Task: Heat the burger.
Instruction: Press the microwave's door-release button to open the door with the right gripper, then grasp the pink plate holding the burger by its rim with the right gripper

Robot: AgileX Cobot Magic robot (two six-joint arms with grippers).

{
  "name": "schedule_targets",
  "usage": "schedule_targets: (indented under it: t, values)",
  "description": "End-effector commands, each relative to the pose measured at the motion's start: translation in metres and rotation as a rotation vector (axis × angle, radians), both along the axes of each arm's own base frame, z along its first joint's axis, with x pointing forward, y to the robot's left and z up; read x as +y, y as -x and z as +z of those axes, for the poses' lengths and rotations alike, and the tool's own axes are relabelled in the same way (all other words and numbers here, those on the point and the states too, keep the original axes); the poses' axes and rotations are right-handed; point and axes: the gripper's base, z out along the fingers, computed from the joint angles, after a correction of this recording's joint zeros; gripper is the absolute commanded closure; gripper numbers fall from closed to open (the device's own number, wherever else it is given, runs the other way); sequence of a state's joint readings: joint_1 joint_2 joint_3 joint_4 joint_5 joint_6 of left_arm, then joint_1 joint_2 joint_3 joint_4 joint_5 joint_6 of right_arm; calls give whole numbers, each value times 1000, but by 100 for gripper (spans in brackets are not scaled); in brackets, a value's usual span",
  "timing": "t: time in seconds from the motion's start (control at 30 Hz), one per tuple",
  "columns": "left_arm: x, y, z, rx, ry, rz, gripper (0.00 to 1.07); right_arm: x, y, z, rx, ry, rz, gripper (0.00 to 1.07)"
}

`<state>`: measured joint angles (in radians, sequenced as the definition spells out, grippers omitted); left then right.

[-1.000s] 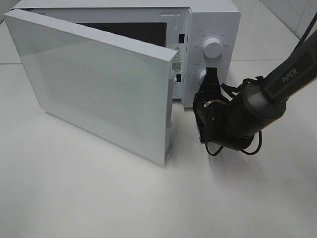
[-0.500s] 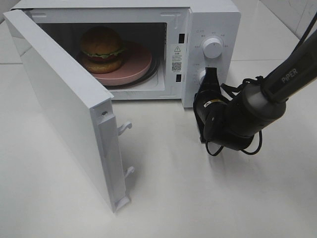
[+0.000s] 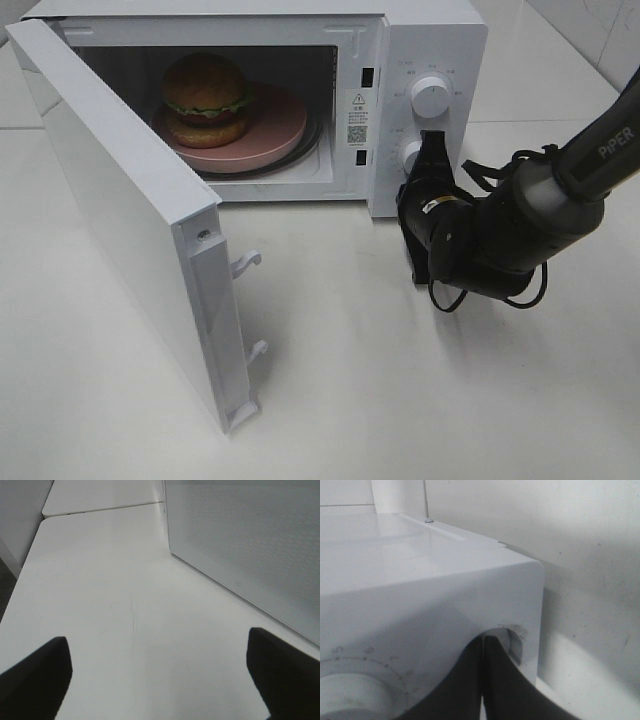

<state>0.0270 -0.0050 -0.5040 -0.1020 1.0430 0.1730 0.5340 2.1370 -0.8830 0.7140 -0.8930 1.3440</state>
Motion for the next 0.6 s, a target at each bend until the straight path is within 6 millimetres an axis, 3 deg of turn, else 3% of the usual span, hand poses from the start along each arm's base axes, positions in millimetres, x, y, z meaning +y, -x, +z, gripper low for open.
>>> schedule_targets:
  t: [0.03,0.6]
  values:
    - [0,3,0,-19,-2,1,20,0,4,13,-71,-16,5,107]
    - [0,3,0,-19,-2,1,20,-13,46,30,74,46,100,107]
